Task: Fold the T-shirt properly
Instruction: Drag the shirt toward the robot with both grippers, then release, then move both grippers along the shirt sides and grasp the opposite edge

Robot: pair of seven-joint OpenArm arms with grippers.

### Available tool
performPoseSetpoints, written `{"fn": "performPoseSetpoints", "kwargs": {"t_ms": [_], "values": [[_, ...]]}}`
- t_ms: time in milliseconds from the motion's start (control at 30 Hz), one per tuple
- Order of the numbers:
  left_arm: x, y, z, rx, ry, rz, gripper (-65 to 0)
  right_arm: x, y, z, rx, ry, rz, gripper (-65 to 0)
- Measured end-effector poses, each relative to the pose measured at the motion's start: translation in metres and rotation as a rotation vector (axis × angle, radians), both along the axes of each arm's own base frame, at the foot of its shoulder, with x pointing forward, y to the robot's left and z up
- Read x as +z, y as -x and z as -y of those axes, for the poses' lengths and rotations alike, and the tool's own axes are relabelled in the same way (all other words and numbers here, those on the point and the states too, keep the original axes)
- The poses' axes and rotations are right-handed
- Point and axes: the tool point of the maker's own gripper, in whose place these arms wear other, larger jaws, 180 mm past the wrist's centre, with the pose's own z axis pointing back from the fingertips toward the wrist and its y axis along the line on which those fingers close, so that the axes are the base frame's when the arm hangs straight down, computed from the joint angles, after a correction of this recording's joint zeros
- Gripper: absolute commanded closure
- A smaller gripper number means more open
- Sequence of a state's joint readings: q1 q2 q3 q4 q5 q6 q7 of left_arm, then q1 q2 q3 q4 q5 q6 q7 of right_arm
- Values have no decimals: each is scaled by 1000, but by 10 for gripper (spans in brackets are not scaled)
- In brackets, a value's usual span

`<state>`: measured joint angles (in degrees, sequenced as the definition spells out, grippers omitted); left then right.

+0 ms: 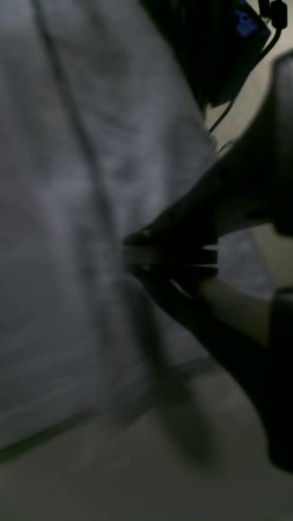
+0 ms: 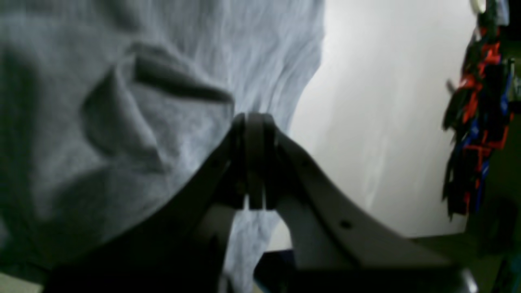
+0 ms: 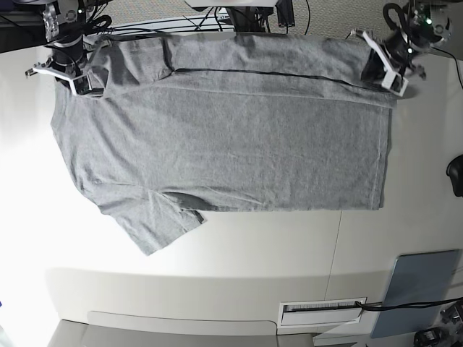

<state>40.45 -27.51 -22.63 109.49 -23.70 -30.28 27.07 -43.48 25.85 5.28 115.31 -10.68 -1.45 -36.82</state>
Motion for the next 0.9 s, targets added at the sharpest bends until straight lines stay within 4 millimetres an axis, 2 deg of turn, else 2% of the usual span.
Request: {"fn": "performPoseSetpoints", "kwargs": {"t_ms": [67, 133, 233, 267, 300, 333, 400, 500, 667, 767, 900], "values": [[13, -9, 1, -29, -16, 41, 0, 6, -5, 3, -5, 7, 20, 0], [22, -20, -4, -22, -36, 75, -108, 13, -14, 6, -12, 14, 51, -6], [33, -49, -25, 111, -65, 143, -310, 25, -34, 8, -17, 18, 111, -159], [37, -58, -32, 154, -65, 167, -352, 28, -41, 7, -12, 14, 125, -210], [40, -68, -39, 198, -65, 189, -367, 30, -47, 6, -7, 8, 133, -251], [44, -78, -44, 229, -60, 210, -367, 32, -53, 3, 4, -11, 141, -276], [46, -96, -50, 258, -22, 234, -367, 34, -66, -6, 27, -63, 153, -286], [31, -120, -53, 251, 0, 199, -367, 44, -86, -13, 20, -132, 206, -286], [10, -165, -60, 306, 45, 162, -367, 70, -117, -14, 19, -151, 310, -286], [0, -192, -63, 327, 66, 136, -367, 79, -126, -16, 19, -167, 343, -286], [-16, -218, -60, 324, 61, 81, -367, 75, -125, -18, 9, -201, 329, -286]]}}
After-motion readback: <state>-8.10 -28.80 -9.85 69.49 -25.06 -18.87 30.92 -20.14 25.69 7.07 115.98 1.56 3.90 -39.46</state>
